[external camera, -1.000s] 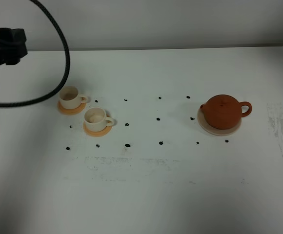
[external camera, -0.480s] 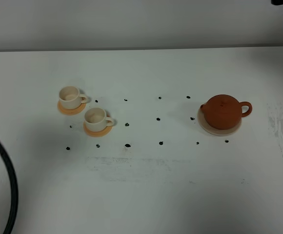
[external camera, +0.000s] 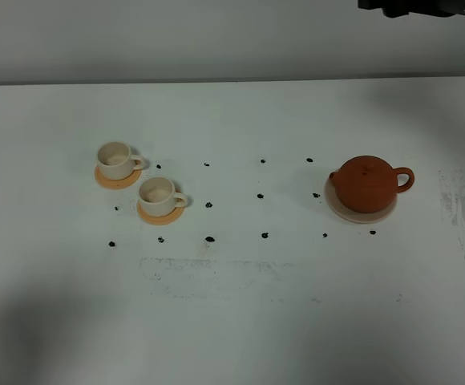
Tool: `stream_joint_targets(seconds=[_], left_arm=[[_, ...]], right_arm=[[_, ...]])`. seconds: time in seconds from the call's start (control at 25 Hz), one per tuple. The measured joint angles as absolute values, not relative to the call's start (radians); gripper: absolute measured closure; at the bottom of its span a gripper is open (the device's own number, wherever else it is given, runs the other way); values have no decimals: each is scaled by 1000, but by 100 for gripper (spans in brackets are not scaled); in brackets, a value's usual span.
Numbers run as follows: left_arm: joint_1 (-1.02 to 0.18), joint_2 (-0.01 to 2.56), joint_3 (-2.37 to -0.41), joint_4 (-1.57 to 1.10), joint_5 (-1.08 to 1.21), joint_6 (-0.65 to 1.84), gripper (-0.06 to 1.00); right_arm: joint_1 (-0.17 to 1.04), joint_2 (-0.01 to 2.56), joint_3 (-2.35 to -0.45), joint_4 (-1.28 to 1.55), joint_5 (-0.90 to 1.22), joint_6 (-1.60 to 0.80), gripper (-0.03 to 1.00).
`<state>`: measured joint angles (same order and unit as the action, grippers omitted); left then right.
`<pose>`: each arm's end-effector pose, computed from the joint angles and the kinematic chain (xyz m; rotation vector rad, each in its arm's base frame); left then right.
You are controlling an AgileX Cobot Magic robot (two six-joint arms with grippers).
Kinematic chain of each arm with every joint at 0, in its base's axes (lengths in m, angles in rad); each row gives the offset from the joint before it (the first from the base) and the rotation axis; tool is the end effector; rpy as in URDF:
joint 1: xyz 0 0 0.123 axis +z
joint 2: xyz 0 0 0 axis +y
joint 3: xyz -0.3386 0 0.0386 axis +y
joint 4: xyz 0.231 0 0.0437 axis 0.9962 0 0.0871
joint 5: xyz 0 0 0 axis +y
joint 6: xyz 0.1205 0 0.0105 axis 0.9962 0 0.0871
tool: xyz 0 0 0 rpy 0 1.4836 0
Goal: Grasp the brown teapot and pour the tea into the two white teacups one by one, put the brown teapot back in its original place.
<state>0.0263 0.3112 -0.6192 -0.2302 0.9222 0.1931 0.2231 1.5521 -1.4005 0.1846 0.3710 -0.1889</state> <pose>0.0005 -0.0220 0.3166 0.1382 2.0740 -0.1424 0.3658 0.0913 0.4203 -0.2822 1.9850 0.1990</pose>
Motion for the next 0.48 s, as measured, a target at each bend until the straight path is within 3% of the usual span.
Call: stream_joint_targets(seconds=[0.48], left_arm=[[26, 38, -468, -152, 1064, 99, 27]], right_arm=[[245, 1554, -1247, 192, 244, -193, 44]])
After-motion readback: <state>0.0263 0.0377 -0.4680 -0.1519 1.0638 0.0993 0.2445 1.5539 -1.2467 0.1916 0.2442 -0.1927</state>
